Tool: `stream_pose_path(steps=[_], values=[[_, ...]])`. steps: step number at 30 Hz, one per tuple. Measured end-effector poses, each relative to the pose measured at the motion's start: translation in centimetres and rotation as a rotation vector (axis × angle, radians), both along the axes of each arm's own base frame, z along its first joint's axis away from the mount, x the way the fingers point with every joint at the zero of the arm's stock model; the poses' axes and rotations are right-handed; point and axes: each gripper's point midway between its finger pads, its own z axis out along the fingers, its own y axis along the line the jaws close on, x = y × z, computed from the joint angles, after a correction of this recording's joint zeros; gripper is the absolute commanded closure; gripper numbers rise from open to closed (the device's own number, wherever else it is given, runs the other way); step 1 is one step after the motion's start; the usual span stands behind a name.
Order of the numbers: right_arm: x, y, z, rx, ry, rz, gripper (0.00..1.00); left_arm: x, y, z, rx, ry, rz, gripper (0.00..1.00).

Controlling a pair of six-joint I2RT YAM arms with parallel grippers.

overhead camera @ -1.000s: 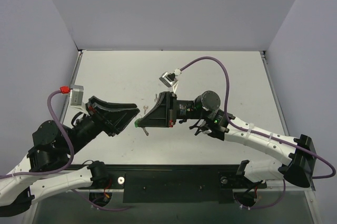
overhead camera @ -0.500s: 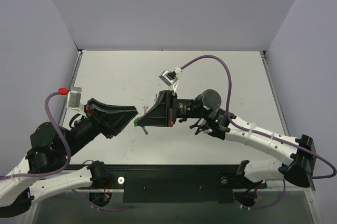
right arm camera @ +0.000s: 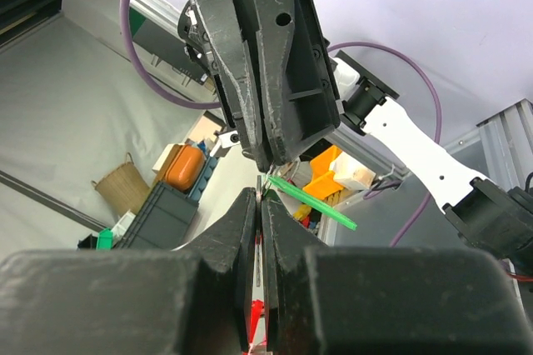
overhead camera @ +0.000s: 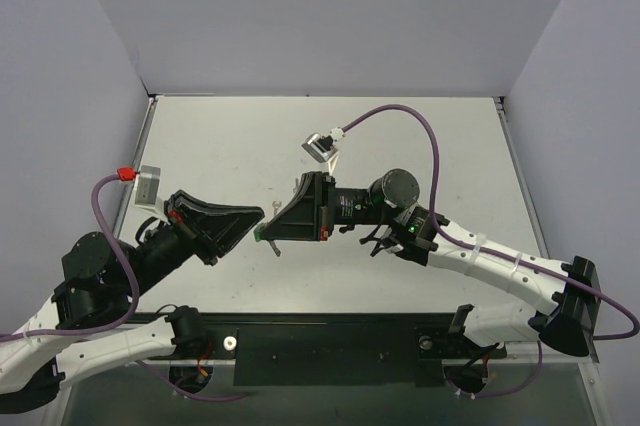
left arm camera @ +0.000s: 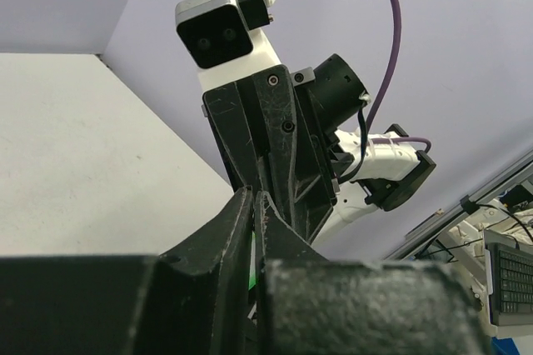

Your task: Remove the keys from the keyring

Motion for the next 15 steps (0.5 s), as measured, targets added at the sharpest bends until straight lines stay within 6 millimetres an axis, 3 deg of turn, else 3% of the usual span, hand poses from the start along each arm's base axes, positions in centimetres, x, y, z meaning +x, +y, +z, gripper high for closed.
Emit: stream_pose_path(steps=[15], values=[[0.07, 0.13, -0.54, -0.020, -0.012, -0.004, 1.00, -0.46, -0.14, 0.14, -0.007, -0.004, -0.027, 1.00]])
